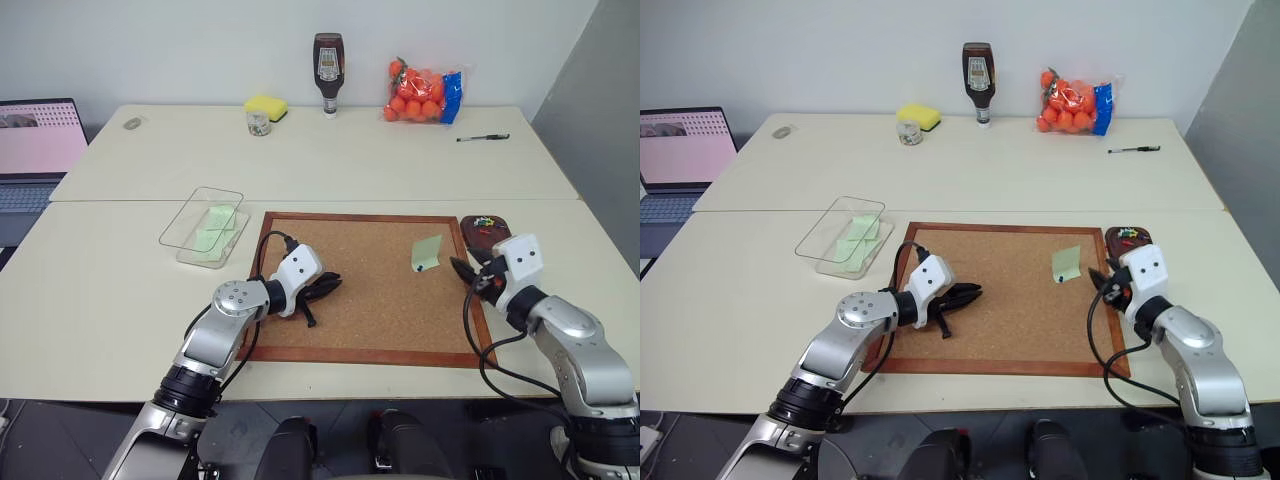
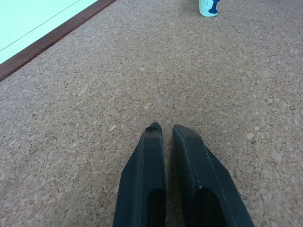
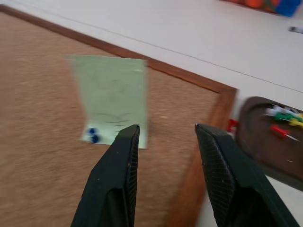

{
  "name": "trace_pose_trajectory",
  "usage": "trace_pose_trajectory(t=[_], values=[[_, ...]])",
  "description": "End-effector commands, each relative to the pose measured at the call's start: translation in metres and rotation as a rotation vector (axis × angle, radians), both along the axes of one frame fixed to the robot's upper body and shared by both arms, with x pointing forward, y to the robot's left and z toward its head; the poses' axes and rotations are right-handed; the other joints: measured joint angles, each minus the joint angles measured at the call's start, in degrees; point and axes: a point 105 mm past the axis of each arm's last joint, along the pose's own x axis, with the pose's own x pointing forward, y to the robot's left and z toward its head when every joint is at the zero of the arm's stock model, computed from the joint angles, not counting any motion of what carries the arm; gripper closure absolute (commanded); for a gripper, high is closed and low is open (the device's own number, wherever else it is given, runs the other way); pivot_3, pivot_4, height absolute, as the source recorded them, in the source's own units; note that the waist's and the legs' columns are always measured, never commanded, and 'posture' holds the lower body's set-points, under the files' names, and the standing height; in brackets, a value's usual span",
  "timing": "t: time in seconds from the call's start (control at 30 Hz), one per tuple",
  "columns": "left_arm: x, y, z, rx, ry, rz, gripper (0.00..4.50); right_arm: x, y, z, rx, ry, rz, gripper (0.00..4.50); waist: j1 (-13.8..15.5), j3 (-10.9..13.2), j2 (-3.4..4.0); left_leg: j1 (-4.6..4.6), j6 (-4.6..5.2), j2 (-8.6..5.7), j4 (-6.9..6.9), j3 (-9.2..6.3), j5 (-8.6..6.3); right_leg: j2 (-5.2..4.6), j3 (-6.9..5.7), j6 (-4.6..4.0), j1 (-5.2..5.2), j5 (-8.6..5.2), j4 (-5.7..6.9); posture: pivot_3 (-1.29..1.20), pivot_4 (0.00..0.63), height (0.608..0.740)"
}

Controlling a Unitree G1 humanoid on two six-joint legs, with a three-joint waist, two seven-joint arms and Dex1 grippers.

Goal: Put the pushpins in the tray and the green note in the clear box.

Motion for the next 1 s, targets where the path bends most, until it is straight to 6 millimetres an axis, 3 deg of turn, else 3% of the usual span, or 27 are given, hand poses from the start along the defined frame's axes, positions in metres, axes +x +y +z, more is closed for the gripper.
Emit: trace_pose_trajectory(t=[0.03,0.2,0.67,0.77,1.0], values=[[0.000,0.002,-0.006,0.029,0.013,0.000,4.06,-0.005,0.017,0.005,-0.018,-0.012,0.069,2.53,0.01,0.00,0.00,0.00,0.00,0.00,0.00,0.00,0.00,0.00,-0.01,0.00,0.00,0.00,0.00,0.00,0.150,0.740],[-0.001,0.001,-0.006,0.027,0.014,0.000,4.06,0.005,0.029,-0.002,-0.014,0.002,0.073,2.53,0.02,0.00,0.00,-0.01,0.00,-0.01,0.00,0.01,0.00,-0.01,0.00,0.00,0.00,0.00,-0.03,0.00,0.150,0.740],[-0.002,0.003,-0.006,0.027,0.013,0.012,4.06,0.021,0.031,-0.014,-0.034,0.024,0.056,2.53,0.05,0.00,0.00,-0.01,0.00,-0.01,0.00,0.00,0.00,-0.01,-0.01,0.00,0.00,0.00,-0.03,0.00,0.150,0.740],[-0.002,0.003,-0.006,0.027,0.013,0.012,4.06,0.022,0.033,-0.015,-0.033,0.024,0.058,2.94,0.05,0.00,-0.01,-0.01,0.00,-0.01,0.00,0.01,0.00,-0.01,0.00,0.00,0.00,0.00,-0.03,0.00,0.150,0.740],[-0.001,0.002,-0.006,0.025,0.013,0.009,4.06,0.022,0.035,-0.014,-0.025,0.018,0.061,4.41,0.05,0.00,-0.01,-0.01,0.00,-0.01,0.00,0.00,0.00,-0.01,0.00,0.00,0.00,0.00,-0.03,0.00,0.150,0.740]])
